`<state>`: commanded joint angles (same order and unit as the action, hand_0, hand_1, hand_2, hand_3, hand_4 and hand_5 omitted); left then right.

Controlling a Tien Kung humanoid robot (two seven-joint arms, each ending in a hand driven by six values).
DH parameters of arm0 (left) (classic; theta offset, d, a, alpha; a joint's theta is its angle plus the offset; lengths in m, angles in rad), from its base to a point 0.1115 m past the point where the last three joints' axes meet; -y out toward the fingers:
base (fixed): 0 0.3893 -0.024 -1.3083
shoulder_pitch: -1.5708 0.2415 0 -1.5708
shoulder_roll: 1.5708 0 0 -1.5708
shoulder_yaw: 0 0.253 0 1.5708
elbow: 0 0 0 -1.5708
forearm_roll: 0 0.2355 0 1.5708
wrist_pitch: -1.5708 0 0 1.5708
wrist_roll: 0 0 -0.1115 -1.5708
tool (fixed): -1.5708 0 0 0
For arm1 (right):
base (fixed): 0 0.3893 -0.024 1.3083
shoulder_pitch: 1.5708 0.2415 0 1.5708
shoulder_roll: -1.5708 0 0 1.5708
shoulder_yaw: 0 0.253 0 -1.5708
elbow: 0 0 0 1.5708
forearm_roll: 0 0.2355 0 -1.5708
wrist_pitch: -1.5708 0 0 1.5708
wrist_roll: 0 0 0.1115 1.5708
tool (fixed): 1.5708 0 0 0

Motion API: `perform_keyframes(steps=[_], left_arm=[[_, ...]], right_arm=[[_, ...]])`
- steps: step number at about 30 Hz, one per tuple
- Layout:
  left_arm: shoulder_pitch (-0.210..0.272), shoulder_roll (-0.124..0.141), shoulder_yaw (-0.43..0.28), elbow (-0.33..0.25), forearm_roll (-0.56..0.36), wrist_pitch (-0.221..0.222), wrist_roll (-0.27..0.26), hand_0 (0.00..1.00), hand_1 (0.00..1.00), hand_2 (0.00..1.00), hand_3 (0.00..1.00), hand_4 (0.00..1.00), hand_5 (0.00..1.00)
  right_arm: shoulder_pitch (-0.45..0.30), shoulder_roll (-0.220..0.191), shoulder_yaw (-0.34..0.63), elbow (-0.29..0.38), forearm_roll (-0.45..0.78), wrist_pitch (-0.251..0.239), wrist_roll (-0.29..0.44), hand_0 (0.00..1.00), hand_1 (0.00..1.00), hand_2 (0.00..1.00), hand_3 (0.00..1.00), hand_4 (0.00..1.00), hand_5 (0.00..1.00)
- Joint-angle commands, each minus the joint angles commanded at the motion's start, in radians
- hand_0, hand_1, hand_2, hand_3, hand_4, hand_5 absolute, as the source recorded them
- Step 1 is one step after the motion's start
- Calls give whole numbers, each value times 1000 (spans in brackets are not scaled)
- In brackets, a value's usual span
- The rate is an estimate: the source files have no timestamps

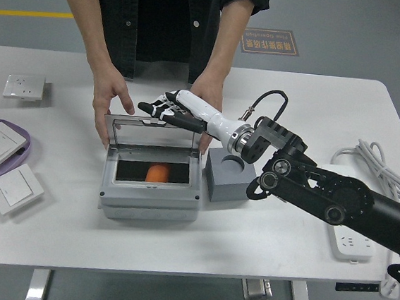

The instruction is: Pick up the cylinder from the cube,place it in the box,flap close box

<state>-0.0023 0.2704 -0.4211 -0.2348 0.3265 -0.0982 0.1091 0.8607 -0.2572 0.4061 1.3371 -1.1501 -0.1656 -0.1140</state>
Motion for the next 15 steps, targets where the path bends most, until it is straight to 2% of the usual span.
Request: perform_keyframes(steps=[8,9,11,15], left_arm=[[1,0,-41,-7,39,0,3,689,692,670,704,685,202],[1,0,-48,-8,47,0,3,688,692,671,704,686,203],[2,0,-63,-10,60,0,4,688,692,671,704,686,203],[5,3,-100,-15,95,0,5,687,692,671,705,687,204]], right_arm=[[-10,-64,-26,138,-25,-1,-18,768,686,697,680,998,998],[-11,-72,-31,156,-27,0,-24,735,685,696,680,995,998],[-11,-87,-42,190,-28,4,-36,735,685,696,680,995,998],[-15,-106,-74,230,23,54,-68,717,679,698,684,992,998]])
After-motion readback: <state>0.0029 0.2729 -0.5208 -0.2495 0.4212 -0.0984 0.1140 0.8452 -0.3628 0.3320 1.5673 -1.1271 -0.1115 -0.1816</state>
